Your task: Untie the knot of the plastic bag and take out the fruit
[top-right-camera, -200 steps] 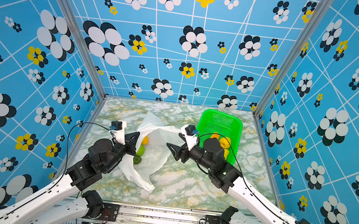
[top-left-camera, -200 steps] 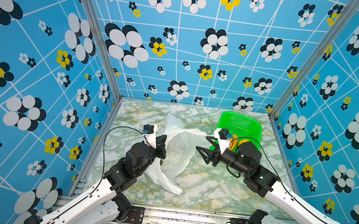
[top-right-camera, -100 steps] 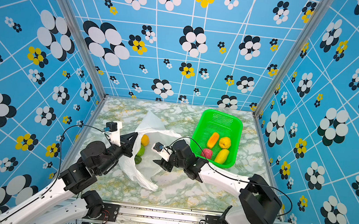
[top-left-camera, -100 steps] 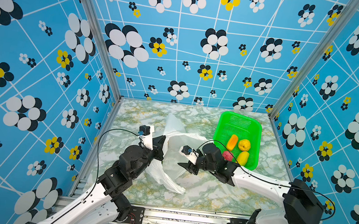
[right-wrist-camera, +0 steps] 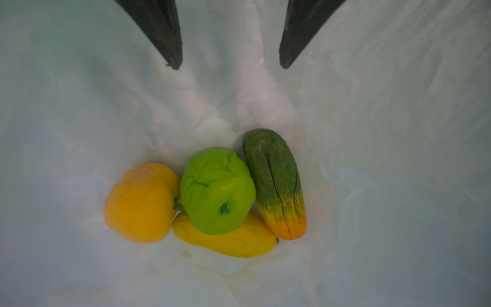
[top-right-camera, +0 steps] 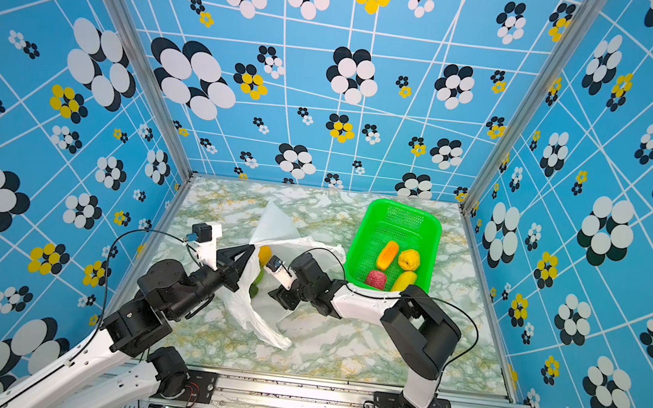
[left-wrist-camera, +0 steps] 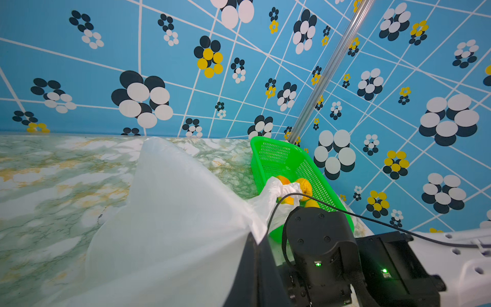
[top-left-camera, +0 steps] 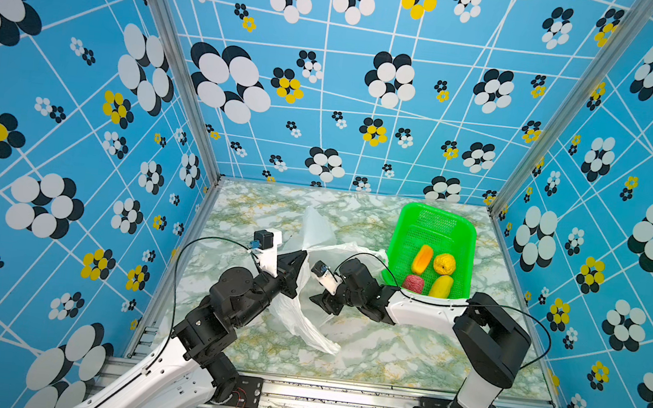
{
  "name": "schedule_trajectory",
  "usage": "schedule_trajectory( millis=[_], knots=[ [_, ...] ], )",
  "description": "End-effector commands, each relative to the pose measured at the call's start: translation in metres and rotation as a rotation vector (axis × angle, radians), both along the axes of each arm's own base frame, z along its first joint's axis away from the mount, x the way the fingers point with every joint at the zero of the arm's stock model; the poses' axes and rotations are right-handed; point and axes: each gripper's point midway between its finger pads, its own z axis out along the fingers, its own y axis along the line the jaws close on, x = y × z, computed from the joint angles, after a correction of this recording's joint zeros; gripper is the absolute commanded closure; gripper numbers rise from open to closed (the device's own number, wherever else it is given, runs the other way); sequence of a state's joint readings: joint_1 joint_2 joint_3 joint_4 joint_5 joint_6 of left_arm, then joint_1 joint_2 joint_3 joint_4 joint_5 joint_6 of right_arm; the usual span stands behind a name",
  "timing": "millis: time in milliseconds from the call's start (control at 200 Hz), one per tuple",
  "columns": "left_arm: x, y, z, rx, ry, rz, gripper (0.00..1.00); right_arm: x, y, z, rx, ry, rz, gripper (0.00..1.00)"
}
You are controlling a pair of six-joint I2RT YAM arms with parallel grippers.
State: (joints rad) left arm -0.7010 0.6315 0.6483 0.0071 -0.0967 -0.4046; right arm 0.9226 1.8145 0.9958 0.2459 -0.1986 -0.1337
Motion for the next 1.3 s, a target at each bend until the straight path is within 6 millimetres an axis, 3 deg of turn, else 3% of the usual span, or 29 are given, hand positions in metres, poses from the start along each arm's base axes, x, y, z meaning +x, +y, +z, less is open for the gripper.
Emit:
schedule_trajectory(
  millis=[0,155,460,475,515,600,800,910,1079,1119,1139,1294],
  knots=[
    [-0.002,-0.007,0.009,-0.025,-0.017,-0.034,1.00,0.004,0.028,0.015,0.108,0.055,0.008,0.30],
    [-0.003,-0.007,0.008,-0.040,-0.029,-0.037,1.00,0.006,0.064,0.019,0.228,0.185,0.042,0.22],
    [-0.003,-0.005,0.008,-0.037,-0.035,-0.027,1.00,0.026,0.101,0.006,0.335,0.267,0.023,0.13],
    [-0.003,-0.004,0.008,-0.036,-0.034,-0.026,1.00,0.026,0.104,0.010,0.346,0.267,0.030,0.12],
    [-0.003,-0.004,0.008,-0.038,-0.034,-0.024,1.00,0.025,0.109,-0.004,0.341,0.297,0.045,0.11],
    [-0.004,-0.005,0.007,-0.045,-0.034,-0.032,1.00,0.023,0.121,-0.001,0.368,0.332,0.089,0.10],
    [-0.003,-0.007,0.006,-0.039,-0.029,-0.032,1.00,0.036,0.116,-0.020,0.305,0.281,0.016,0.09],
    [-0.003,-0.007,0.005,-0.038,-0.027,-0.032,1.00,0.035,0.111,-0.031,0.231,0.212,-0.015,0.14],
    [0.002,0.004,0.001,-0.021,-0.012,0.036,1.00,0.059,0.076,-0.033,0.139,0.041,-0.220,0.21],
    [0.003,0.006,0.001,-0.019,-0.009,0.046,1.00,0.061,0.071,-0.037,0.123,0.025,-0.236,0.26],
    [0.004,0.006,0.001,-0.018,-0.009,0.046,1.00,0.062,0.071,-0.021,0.145,0.010,-0.238,0.29],
    [0.004,0.004,0.001,-0.019,-0.008,0.040,1.00,0.055,0.074,-0.011,0.152,0.012,-0.182,0.62]
  ],
)
